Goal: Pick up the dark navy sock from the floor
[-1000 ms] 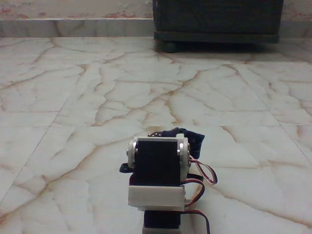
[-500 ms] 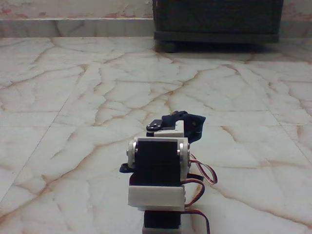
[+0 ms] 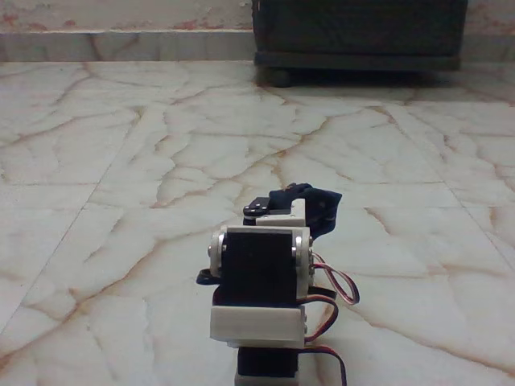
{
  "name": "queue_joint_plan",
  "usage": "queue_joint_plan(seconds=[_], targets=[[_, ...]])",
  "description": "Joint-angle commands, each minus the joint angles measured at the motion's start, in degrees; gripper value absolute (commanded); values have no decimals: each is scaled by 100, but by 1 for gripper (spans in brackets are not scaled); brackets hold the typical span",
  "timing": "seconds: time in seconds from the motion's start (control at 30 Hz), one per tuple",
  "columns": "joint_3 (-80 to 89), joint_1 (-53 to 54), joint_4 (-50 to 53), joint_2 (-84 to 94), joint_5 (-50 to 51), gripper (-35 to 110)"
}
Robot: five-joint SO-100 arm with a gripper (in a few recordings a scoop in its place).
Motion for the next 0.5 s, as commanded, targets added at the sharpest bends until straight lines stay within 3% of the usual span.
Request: queue_joint_plan(seconds=[0.0, 0.47], targets=[[-9, 18, -62, 246, 26, 0], [-9, 9, -88, 246, 44, 0]])
